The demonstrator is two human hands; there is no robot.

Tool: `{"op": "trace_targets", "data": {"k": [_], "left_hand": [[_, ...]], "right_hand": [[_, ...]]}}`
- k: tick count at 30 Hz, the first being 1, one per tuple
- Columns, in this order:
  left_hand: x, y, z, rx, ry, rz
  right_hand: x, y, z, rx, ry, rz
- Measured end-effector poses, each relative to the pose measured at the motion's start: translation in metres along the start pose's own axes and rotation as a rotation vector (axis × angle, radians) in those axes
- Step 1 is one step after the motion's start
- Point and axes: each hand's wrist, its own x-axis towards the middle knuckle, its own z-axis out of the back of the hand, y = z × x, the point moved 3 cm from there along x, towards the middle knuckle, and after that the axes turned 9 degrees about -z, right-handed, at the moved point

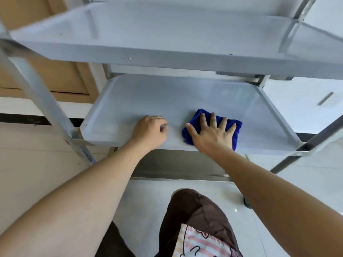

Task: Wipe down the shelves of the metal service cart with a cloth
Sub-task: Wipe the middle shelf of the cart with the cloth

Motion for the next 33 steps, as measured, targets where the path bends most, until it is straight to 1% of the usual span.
{"op": "trace_targets", "data": {"k": [4, 10, 13, 15, 18, 21, 23, 29, 31, 33], "left_hand": [[-0.048, 0.048, 0.039, 0.164, -0.147, 0.077], [-0.115, 0.08, 0.071, 0.254, -0.233, 0.132], [-0.154, 0.097, 0.081, 0.271, -0.319, 0.249], [-0.178, 0.107, 0.083, 0.254, -0.325, 0.347], [-0.211, 0.116, 0.084, 0.29, -0.354, 0.465], [-0.239, 0.122, 0.08, 0.263, -0.385, 0.602], [-0.251, 0.123, 0.074, 0.23, -0.375, 0.655], [-0.256, 0.124, 0.063, 0.187, -0.355, 0.704], [-0.251, 0.128, 0.062, 0.17, -0.356, 0.71], [-0.243, 0.132, 0.06, 0.147, -0.355, 0.698]], "right_hand": [[-0.017, 0.083, -0.01, 0.018, -0.008, 0.19], [-0.052, 0.185, -0.016, 0.046, -0.028, 0.459], [-0.07, 0.216, -0.016, 0.031, -0.036, 0.561], [-0.08, 0.233, -0.015, -0.001, -0.052, 0.618], [-0.093, 0.255, -0.015, -0.071, -0.074, 0.7], [-0.1, 0.266, -0.017, -0.103, -0.101, 0.77], [-0.105, 0.267, -0.017, -0.103, -0.119, 0.811], [-0.139, 0.251, -0.018, 0.008, -0.116, 0.95], [-0.149, 0.236, -0.02, 0.109, -0.143, 1.032], [-0.158, 0.218, -0.024, 0.235, -0.207, 1.139]]}}
